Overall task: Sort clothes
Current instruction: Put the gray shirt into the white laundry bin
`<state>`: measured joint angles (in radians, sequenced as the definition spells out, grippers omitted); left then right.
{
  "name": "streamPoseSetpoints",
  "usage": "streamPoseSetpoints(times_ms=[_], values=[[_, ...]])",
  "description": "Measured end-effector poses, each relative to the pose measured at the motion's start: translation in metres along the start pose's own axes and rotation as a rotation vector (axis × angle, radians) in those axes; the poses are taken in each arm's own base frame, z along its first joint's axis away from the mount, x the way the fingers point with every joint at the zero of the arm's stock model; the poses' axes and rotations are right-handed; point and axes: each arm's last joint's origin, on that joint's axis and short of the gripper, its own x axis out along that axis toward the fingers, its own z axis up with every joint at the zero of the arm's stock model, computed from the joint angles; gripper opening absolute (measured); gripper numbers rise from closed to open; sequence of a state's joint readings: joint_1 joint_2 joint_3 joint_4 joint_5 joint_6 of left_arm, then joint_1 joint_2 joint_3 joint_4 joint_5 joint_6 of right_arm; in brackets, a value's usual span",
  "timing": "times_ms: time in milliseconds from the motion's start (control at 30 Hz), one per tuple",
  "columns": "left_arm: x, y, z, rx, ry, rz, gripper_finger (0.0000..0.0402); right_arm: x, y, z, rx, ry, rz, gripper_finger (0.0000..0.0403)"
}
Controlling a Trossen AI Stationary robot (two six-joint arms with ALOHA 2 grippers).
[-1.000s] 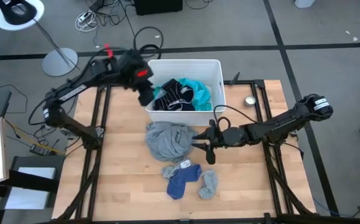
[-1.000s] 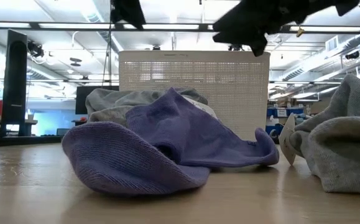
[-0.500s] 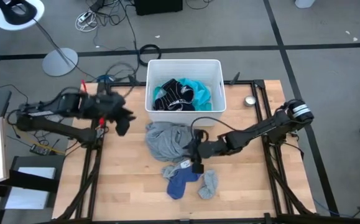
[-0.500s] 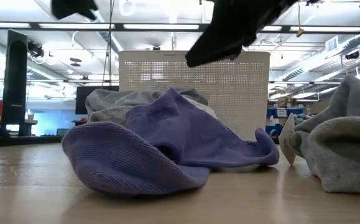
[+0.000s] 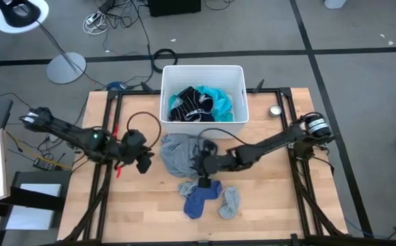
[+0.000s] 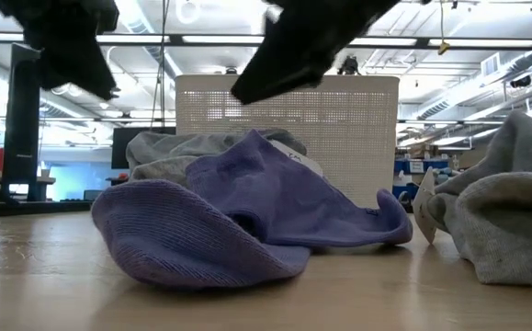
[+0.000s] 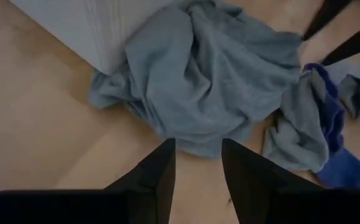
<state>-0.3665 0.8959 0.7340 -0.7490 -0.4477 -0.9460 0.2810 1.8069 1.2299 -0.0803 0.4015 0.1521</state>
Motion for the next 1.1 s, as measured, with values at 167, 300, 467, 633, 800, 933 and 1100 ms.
streamPoseSetpoints(times_ms=[167, 300, 467, 633, 800, 933, 1100], values=[[0.018, 0.003, -0.026, -0.058, -0.004, -0.026, 0.0136, 0.034, -0.010, -0.004, -0.029, 0.050, -0.009, 0.0143], [0.027, 0.006, -0.042, -0.099, -0.015, -0.041, 0.0136, 0.065, -0.018, -0.016, -0.026, 0.105, -0.045, 0.0143], [0.035, 0.006, -0.054, -0.125, -0.042, -0.095, 0.0136, 0.094, -0.023, -0.042, 0.098, 0.181, -0.044, 0.0136], [0.041, 0.008, -0.061, -0.145, -0.117, -0.115, 0.0136, 0.094, -0.025, -0.044, 0.120, 0.212, -0.036, 0.0040], [0.046, 0.012, -0.066, -0.161, -0.109, -0.084, 0.0136, 0.058, -0.027, -0.016, 0.086, 0.164, -0.035, 0.0012], [0.052, 0.014, -0.072, -0.155, -0.093, -0.048, 0.0136, 0.010, -0.032, 0.022, 0.066, 0.028, -0.052, 0.0007], [0.064, 0.017, -0.081, -0.166, -0.100, -0.028, 0.0136, -0.055, -0.050, 0.066, 0.078, -0.192, -0.048, 0.0005]])
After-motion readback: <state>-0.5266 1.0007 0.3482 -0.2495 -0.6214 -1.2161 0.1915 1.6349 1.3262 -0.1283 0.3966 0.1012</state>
